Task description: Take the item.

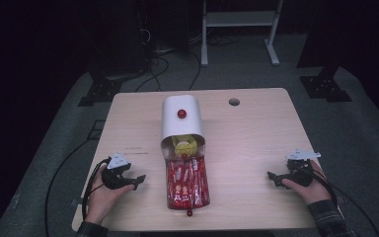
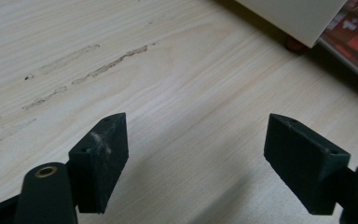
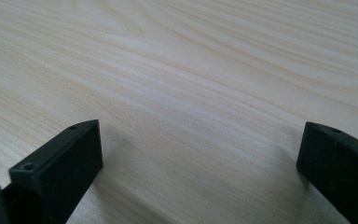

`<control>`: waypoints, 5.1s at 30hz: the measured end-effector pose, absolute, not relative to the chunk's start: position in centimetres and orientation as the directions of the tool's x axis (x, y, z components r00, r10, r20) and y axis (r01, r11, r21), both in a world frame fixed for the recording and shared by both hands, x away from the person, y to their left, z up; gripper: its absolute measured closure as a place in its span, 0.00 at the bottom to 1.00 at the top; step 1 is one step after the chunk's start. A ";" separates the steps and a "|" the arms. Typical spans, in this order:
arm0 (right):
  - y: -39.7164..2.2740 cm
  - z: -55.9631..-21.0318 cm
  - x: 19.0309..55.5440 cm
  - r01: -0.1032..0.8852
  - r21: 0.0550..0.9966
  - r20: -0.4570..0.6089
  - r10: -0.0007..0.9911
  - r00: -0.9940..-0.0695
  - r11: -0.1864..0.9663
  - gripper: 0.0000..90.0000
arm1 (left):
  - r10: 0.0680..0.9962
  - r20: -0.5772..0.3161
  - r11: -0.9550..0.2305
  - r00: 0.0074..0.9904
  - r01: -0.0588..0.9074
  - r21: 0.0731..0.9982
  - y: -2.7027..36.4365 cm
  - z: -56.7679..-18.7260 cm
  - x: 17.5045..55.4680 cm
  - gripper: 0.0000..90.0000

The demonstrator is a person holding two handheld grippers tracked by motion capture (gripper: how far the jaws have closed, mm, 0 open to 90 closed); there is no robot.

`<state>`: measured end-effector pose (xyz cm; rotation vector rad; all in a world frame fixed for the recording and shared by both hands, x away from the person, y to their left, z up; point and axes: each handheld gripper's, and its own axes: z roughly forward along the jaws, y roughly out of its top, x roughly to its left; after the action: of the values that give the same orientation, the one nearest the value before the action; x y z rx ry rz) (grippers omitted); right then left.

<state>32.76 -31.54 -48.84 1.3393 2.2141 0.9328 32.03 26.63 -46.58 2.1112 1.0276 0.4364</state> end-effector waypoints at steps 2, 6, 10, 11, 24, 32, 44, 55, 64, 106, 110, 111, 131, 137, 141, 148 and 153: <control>-31.5 -48.8 32.8 0.625 0.711 0.011 0.883 -0.468 0.323 0.00 | 0.784 -0.023 -0.402 0.620 0.536 0.742 26.7 -46.5 31.9 0.25; -31.5 -48.8 32.8 0.625 0.711 0.011 0.883 -0.468 0.323 0.00 | 0.783 -0.031 -0.392 0.621 0.533 0.750 26.7 -46.2 31.8 0.27; -31.5 -48.8 32.8 0.625 0.711 0.011 0.883 -0.468 0.323 0.00 | 0.781 -0.035 -0.384 0.623 0.525 0.760 26.7 -45.7 31.5 0.27; -31.5 -48.8 32.8 0.625 0.711 0.011 0.883 -0.469 0.323 0.00 | 0.780 -0.040 -0.380 0.624 0.524 0.762 26.6 -45.6 31.4 0.27; -31.5 -48.8 32.8 0.625 0.711 0.011 0.883 -0.469 0.323 0.00 | 0.766 -0.054 -0.367 0.641 0.505 0.781 26.3 -44.4 30.7 0.27; -31.5 -48.8 32.8 0.625 0.711 0.011 0.883 -0.469 0.323 0.00 | 0.757 -0.066 -0.362 0.651 0.500 0.787 26.0 -43.8 30.3 0.29; -31.5 -48.8 32.8 0.626 0.710 0.011 0.883 -0.469 0.323 0.00 | 0.727 -0.081 -0.359 0.682 0.478 0.802 24.8 -42.6 29.6 0.31; -31.5 -48.8 32.7 0.626 0.710 0.012 0.884 -0.468 0.322 0.00 | 0.702 -0.078 -0.363 0.708 0.450 0.816 23.8 -41.8 29.1 0.32; -31.5 -48.8 32.8 0.626 0.710 0.012 0.883 -0.468 0.322 0.00 | 0.684 -0.100 -0.341 0.722 0.438 0.832 23.1 -41.3 28.8 0.36; -31.5 -48.8 32.8 0.626 0.710 0.012 0.883 -0.468 0.322 0.00 | 0.562 -0.120 -0.395 0.819 0.393 0.830 16.9 -41.0 28.8 0.47; -31.5 -48.8 32.8 0.626 0.710 0.012 0.883 -0.468 0.322 0.00 | 0.558 -0.119 -0.401 0.821 0.393 0.827 16.6 -41.1 28.9 0.47; -31.5 -48.8 32.8 0.626 0.710 0.012 0.884 -0.468 0.322 0.00 | 0.558 -0.119 -0.401 0.821 0.392 0.828 16.5 -41.1 29.0 0.47; -31.5 -48.8 32.8 0.626 0.710 0.012 0.884 -0.468 0.322 0.00 | 0.565 -0.095 -0.434 0.820 0.392 0.811 14.9 -42.3 29.5 0.49; -31.5 -48.8 32.8 0.626 0.710 0.011 0.883 -0.469 0.323 0.00 | 0.568 -0.097 -0.426 0.817 0.393 0.815 14.8 -42.7 29.6 0.53; -31.5 -48.8 32.7 0.626 0.710 0.011 0.883 -0.469 0.323 0.00 | 0.568 -0.112 -0.419 0.816 0.403 0.813 14.8 -42.8 29.7 0.61; -31.5 -48.8 32.8 0.626 0.710 0.011 0.883 -0.469 0.323 0.00 | 0.564 -0.216 -0.374 0.797 0.480 0.793 14.9 -43.1 29.9 0.81; -31.5 -48.8 32.8 0.626 0.710 0.012 0.884 -0.468 0.322 0.00 | 0.572 -0.281 -0.345 0.771 0.537 0.770 15.3 -42.9 29.9 0.88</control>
<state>32.75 -31.53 -48.84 1.3404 2.2146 0.9327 29.94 15.26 -42.90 2.0159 0.8313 0.0465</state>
